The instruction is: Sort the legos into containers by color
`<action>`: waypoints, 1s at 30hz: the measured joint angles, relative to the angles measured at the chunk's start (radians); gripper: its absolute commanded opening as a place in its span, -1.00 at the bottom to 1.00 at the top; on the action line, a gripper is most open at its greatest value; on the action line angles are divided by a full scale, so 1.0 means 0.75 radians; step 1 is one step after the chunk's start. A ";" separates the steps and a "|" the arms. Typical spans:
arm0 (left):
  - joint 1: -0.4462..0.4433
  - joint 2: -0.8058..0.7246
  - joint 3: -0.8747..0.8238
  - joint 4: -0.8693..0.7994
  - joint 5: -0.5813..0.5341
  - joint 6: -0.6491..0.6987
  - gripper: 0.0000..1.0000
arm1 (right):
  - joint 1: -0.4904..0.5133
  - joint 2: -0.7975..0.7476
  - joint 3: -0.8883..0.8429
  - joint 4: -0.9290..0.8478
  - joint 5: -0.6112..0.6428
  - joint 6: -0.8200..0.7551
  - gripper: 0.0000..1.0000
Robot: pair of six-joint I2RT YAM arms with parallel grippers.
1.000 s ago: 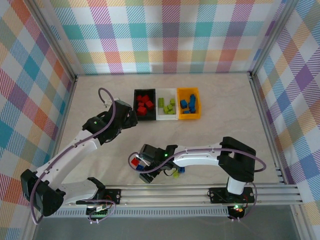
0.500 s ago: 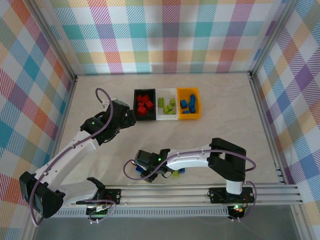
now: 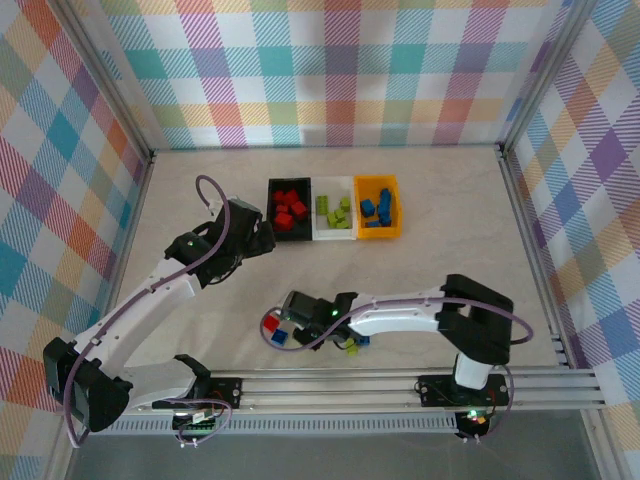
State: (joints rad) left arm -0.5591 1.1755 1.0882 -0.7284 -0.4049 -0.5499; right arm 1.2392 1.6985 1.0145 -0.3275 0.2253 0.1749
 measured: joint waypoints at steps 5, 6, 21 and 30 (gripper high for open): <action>0.002 -0.001 -0.050 0.054 0.051 -0.002 1.00 | -0.241 -0.184 -0.004 0.032 -0.012 0.001 -0.38; 0.002 -0.001 -0.068 0.067 0.068 -0.004 1.00 | -0.297 -0.200 0.009 0.037 -0.019 0.001 -0.37; -0.111 0.084 -0.175 0.184 0.275 -0.015 1.00 | -0.845 0.431 0.832 -0.091 -0.153 0.192 -0.22; -0.242 0.150 -0.183 0.205 0.317 -0.015 1.00 | -0.870 0.615 1.081 -0.241 -0.168 0.307 0.37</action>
State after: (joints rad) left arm -0.7403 1.2877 0.9512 -0.5743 -0.1673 -0.5613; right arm 0.5865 2.1601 1.8256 -0.5083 0.0990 0.4053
